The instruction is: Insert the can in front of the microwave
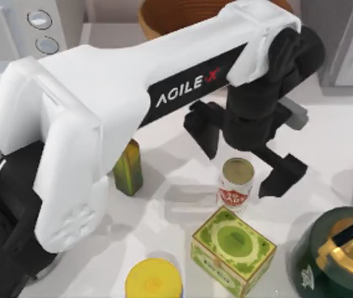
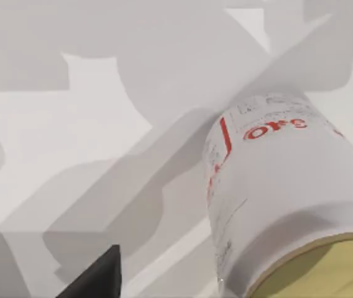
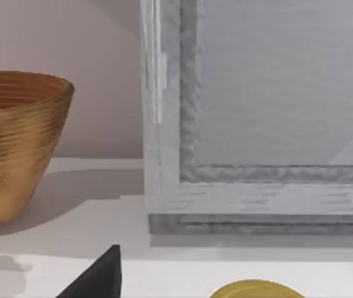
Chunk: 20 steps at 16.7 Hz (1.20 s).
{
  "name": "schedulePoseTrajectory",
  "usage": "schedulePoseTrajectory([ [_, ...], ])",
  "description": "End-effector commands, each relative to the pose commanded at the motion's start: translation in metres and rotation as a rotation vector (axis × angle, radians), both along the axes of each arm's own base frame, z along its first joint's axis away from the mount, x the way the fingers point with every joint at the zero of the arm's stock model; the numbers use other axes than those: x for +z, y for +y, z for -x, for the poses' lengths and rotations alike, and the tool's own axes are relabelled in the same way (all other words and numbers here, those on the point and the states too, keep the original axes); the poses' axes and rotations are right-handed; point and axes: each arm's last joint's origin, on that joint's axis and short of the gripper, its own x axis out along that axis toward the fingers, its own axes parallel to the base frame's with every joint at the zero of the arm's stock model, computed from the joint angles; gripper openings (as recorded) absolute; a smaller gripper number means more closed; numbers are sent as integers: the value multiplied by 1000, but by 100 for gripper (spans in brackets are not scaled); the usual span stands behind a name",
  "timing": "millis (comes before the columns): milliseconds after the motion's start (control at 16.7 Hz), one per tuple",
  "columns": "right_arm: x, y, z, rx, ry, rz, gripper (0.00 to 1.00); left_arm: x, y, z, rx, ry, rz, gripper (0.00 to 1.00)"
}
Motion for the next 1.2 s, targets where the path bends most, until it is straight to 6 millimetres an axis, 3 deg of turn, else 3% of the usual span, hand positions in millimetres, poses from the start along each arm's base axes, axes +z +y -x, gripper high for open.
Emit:
schedulePoseTrajectory([
  [240, 0, 0, 0, 0, 0, 0, 100, -28, 0, 1, 0, 0, 0, 100],
  [480, 0, 0, 0, 0, 0, 0, 100, -30, 1, 2, 0, 0, 0, 100],
  [1200, 0, 0, 0, 0, 0, 0, 100, -30, 1, 2, 0, 0, 0, 10],
])
